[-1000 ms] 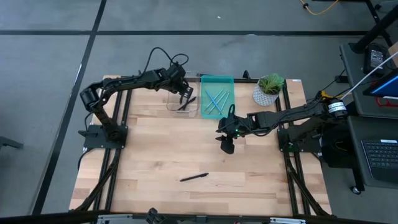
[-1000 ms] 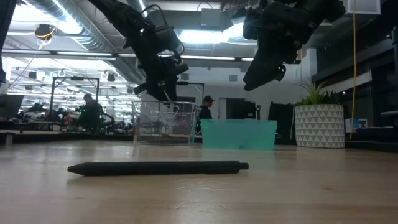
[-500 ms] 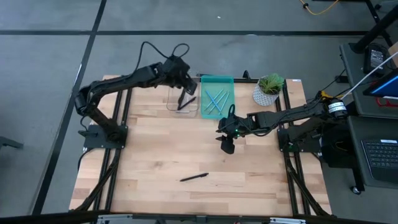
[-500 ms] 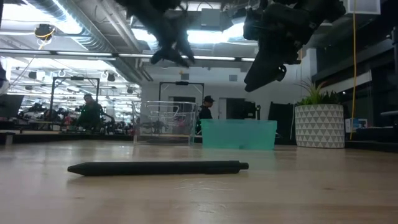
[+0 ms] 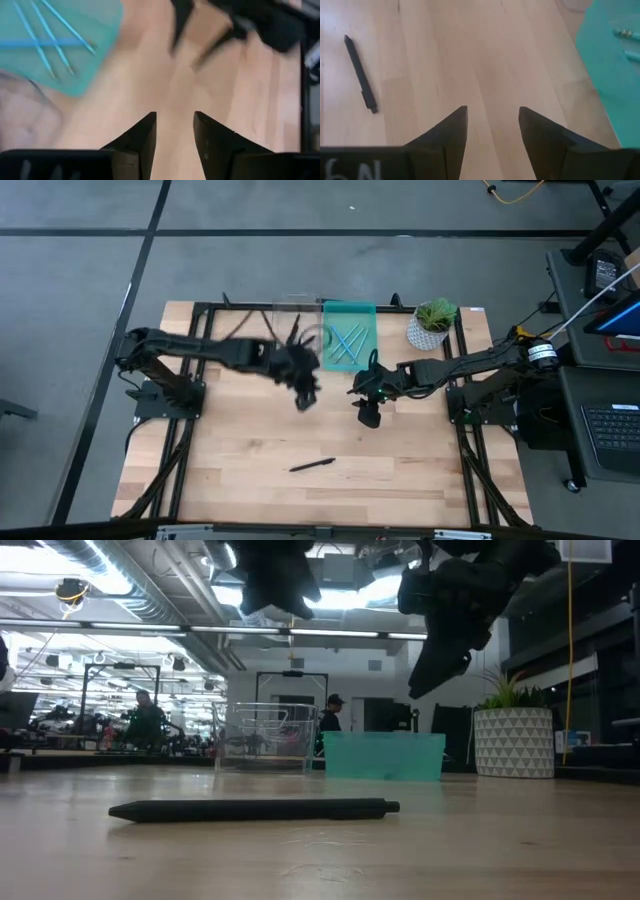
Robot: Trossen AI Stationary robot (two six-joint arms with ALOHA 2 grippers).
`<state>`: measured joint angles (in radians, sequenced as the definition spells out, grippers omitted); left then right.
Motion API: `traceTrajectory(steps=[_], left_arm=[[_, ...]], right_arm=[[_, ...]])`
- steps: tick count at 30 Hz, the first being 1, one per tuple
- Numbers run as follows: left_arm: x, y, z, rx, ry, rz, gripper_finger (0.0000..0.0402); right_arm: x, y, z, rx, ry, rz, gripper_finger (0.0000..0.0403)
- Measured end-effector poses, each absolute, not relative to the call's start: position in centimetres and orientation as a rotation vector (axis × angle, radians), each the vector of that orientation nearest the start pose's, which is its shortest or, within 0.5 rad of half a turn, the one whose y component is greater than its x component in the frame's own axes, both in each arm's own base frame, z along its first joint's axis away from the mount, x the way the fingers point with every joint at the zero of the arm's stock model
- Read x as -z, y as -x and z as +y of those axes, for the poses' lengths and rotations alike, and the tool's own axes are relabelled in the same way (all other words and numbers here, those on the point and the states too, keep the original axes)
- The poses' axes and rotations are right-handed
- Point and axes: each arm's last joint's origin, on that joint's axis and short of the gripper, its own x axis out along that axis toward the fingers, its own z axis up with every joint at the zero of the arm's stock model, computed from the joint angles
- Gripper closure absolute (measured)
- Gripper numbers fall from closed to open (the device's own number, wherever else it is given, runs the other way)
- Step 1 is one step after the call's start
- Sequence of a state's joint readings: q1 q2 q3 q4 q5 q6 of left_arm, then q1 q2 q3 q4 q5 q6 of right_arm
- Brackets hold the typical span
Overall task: Sort pens & pencils
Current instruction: Put the black pen into the transparent bin
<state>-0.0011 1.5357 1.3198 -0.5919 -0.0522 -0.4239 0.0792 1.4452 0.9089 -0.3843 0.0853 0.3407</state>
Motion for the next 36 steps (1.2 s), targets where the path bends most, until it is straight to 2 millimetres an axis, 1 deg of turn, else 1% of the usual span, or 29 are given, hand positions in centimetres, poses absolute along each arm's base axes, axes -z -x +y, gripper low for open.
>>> traceTrajectory(steps=[3,6,10,13,15,17,20,23,25,27,31,36], left_arm=[[-29.1,-32.4,-3.5,-0.181,0.422,0.835,0.0278],[-27.8,-31.7,-6.9,-0.139,0.390,0.871,0.0278],[-25.4,-31.2,-10.1,-0.100,0.320,0.870,0.0278],[-24.0,-31.6,-12.5,-0.017,0.250,0.811,0.0278],[-22.7,-31.9,-13.7,0.005,0.197,0.823,0.0278],[-21.3,-32.2,-14.4,0.002,0.176,0.847,0.0278],[-19.3,-32.8,-15.3,-0.019,0.207,0.882,0.0278],[-17.2,-33.1,-15.8,-0.017,0.235,0.949,0.0278],[-16.4,-33.2,-16.0,-0.023,0.242,0.969,0.0278],[-16.0,-33.4,-16.1,-0.020,0.247,0.972,0.0278],[-16.2,-33.7,-16.6,0.005,0.261,0.919,0.0278],[-15.7,-33.6,-16.9,-0.004,0.249,0.929,0.0278]], right_arm=[[-21.3,-28.4,1.9,0.180,-0.258,0.930,0.0223],[-21.3,-28.3,1.9,0.184,-0.260,0.938,0.0223],[-21.3,-28.3,1.8,0.185,-0.261,0.938,0.0223],[-21.3,-28.3,1.8,0.186,-0.261,0.942,0.0223],[-21.3,-28.3,1.8,0.186,-0.261,0.942,0.0223],[-21.3,-28.3,1.7,0.190,-0.263,0.942,0.0223],[-21.2,-28.3,1.4,0.200,-0.267,0.945,0.0223],[-21.2,-28.3,1.0,0.214,-0.274,0.943,0.0223],[-21.2,-28.3,0.7,0.224,-0.281,0.941,0.0223],[-21.2,-28.3,0.4,0.235,-0.289,0.940,0.0223],[-21.2,-28.3,0.2,0.246,-0.295,0.942,0.0223],[-21.2,-28.3,0.2,0.240,-0.286,0.943,0.0223]])
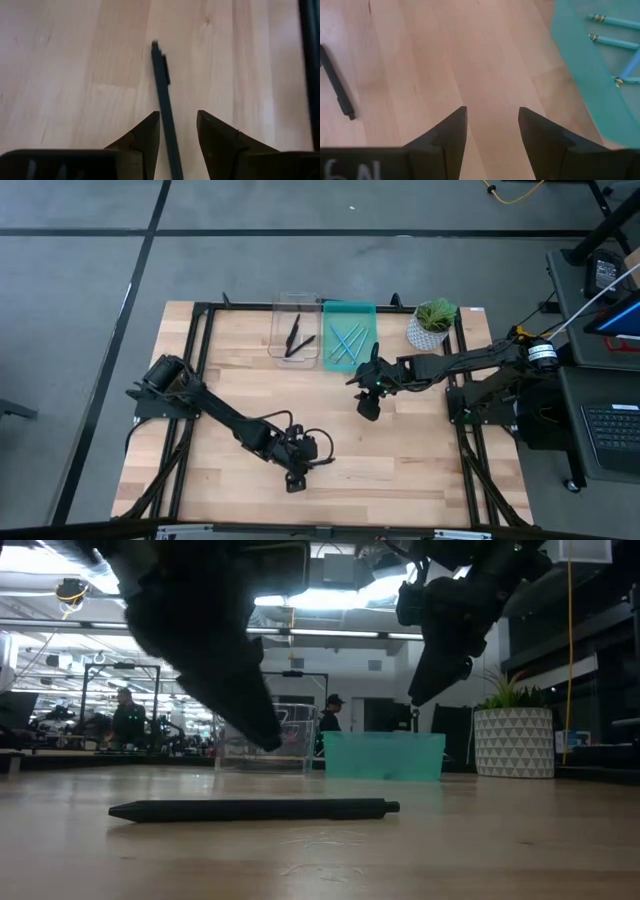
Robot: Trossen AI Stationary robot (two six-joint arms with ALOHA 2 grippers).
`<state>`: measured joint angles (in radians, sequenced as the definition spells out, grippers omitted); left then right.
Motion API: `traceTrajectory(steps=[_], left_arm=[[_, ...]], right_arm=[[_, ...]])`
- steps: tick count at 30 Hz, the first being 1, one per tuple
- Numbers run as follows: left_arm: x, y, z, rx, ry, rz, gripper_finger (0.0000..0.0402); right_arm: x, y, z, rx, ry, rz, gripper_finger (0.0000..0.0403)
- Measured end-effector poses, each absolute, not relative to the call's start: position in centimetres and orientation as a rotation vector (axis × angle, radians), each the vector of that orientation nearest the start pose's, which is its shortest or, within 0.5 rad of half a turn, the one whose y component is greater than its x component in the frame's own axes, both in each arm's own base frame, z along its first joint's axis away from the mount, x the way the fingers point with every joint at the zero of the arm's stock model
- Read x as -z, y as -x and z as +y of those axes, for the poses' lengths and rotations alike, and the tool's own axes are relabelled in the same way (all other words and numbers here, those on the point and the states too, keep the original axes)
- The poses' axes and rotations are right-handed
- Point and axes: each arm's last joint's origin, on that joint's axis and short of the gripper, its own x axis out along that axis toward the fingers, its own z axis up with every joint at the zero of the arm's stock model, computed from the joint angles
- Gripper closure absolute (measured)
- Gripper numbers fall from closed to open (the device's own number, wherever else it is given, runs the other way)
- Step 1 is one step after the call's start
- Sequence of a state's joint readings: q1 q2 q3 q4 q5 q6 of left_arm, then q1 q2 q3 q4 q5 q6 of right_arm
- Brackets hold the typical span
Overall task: Sort pens & pencils
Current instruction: Put the black pen into the transparent bin
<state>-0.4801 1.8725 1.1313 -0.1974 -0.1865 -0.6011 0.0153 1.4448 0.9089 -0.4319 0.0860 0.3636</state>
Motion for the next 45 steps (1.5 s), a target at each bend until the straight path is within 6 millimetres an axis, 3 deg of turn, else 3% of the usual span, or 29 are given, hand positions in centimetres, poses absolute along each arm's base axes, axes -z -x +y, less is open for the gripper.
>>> traceTrajectory(steps=[6,13,31,45], left_arm=[[-15.2,-33.7,-17.2,-0.008,0.239,0.923,0.0278],[-13.0,-34.3,-18.2,-0.020,0.223,0.984,0.0278],[-12.5,-33.4,-17.4,-0.160,0.129,1.098,0.0285],[-12.4,-33.8,-16.8,-0.135,0.101,1.108,0.0285]], right_arm=[[-21.2,-28.3,0.2,0.241,-0.286,0.942,0.0223],[-21.3,-28.3,0.2,0.239,-0.285,0.942,0.0223],[-21.2,-28.2,0.2,0.239,-0.281,0.949,0.0223],[-21.2,-28.2,0.2,0.252,-0.307,0.946,0.0223]])
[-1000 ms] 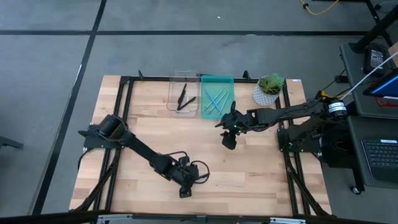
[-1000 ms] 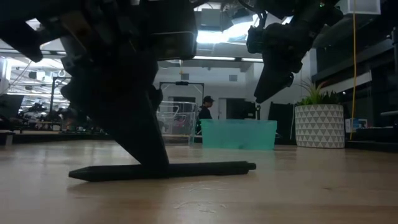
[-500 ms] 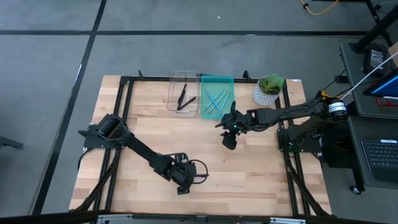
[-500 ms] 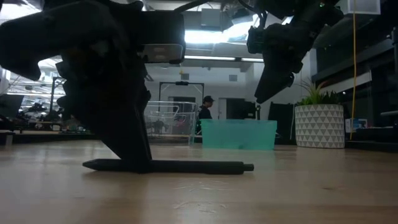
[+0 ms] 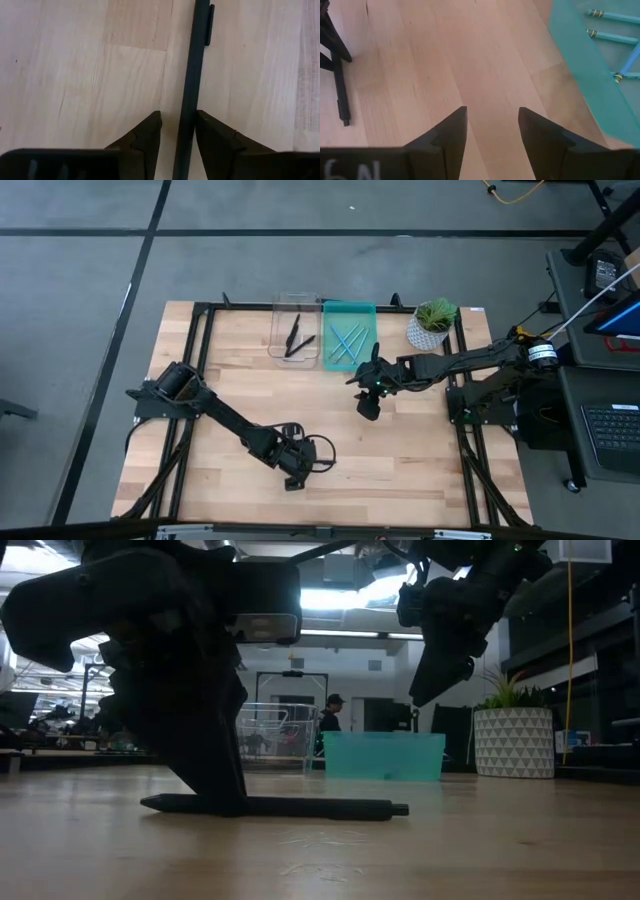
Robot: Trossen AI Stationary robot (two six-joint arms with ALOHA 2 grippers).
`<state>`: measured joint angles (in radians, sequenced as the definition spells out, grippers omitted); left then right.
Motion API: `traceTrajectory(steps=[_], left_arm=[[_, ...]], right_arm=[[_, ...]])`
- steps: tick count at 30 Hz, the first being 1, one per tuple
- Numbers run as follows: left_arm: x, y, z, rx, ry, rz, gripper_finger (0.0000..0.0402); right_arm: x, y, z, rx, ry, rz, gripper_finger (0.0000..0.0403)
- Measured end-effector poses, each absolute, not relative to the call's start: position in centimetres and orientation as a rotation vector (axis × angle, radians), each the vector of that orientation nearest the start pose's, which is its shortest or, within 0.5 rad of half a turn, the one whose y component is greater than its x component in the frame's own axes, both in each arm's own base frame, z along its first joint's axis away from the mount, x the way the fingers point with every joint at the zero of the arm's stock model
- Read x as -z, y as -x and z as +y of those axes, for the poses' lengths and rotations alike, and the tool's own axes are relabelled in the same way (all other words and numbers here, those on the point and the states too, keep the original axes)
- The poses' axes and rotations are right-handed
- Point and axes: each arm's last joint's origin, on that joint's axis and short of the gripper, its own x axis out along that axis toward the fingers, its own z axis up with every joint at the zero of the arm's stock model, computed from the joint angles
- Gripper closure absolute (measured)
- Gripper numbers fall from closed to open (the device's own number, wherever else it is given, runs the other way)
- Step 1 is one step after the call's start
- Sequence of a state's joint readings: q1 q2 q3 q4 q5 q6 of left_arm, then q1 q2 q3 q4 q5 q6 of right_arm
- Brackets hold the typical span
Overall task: Sort pens & pencils
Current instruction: Put the black pen into the transparent bin
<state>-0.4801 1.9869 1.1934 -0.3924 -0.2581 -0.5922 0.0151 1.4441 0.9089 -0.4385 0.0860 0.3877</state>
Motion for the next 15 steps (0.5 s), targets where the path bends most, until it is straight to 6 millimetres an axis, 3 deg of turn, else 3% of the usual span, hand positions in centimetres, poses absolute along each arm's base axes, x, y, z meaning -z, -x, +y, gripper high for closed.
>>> traceTrajectory(steps=[5,12,15], left_arm=[[-12.35,-33.81,-16.75,-0.137,0.099,1.107,0.0299],[-12.32,-33.73,-16.65,-0.148,0.090,1.114,0.0376],[-12.33,-33.74,-16.61,-0.157,0.094,1.111,0.0385]], right_arm=[[-21.22,-28.23,0.18,0.252,-0.306,0.946,0.0223],[-21.22,-28.23,0.18,0.251,-0.305,0.946,0.0223],[-21.22,-28.23,0.18,0.251,-0.305,0.946,0.0223]])
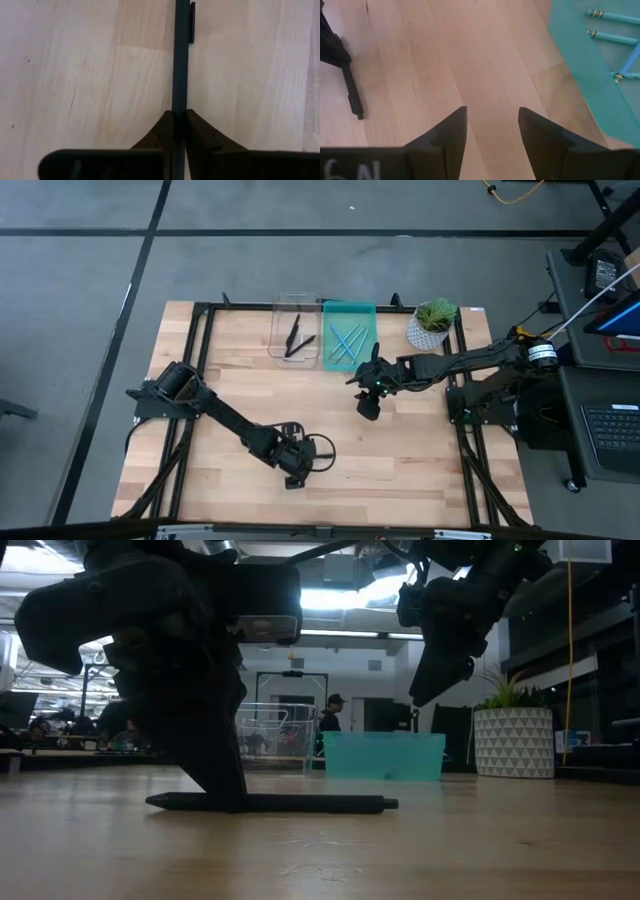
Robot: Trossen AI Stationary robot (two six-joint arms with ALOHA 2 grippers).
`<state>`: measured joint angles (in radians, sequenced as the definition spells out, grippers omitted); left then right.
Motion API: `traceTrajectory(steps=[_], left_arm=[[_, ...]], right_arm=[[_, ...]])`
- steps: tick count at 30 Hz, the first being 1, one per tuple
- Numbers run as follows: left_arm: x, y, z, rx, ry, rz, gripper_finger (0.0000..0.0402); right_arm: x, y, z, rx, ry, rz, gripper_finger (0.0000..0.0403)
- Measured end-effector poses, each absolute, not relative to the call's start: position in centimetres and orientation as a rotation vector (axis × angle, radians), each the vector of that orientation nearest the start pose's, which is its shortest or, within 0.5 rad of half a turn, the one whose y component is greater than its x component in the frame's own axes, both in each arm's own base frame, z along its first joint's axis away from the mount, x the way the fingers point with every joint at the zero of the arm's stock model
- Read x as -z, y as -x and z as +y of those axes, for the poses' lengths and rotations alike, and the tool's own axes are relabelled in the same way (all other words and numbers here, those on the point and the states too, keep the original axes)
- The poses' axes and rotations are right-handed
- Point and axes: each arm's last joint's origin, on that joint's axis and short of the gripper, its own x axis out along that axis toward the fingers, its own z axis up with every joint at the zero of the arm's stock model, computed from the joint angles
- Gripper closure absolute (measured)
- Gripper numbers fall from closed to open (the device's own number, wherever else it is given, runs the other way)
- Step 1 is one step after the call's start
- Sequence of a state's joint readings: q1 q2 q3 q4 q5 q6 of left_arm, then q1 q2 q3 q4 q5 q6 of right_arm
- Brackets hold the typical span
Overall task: Sort pens & pencils
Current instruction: Put the black pen into the transparent bin
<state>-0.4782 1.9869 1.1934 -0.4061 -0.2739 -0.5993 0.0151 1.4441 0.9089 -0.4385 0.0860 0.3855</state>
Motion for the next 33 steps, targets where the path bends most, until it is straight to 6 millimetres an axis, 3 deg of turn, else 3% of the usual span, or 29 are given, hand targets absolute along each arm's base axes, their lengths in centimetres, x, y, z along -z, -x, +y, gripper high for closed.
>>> traceTrajectory(steps=[6,13,23,30,33], left_arm=[[-12.3,-33.7,-16.6,-0.164,0.088,1.109,0.0385],[-14.1,-32.7,-15.2,-0.230,0.047,1.143,0.0385],[-20.7,-30.6,-12.7,-0.285,0.089,1.079,0.0385],[-24.2,-29.4,-9.5,-0.412,0.057,0.994,0.0385],[-25.3,-29.2,-7.1,-0.516,0.064,0.953,0.0385]], right_arm=[[-21.2,-28.2,0.2,0.251,-0.305,0.946,0.0223],[-21.2,-28.2,0.2,0.250,-0.302,0.947,0.0223],[-21.2,-28.2,0.2,0.254,-0.307,0.950,0.0223],[-21.2,-28.2,0.2,0.252,-0.308,0.945,0.0223],[-21.2,-28.3,0.2,0.252,-0.309,0.942,0.0223]])
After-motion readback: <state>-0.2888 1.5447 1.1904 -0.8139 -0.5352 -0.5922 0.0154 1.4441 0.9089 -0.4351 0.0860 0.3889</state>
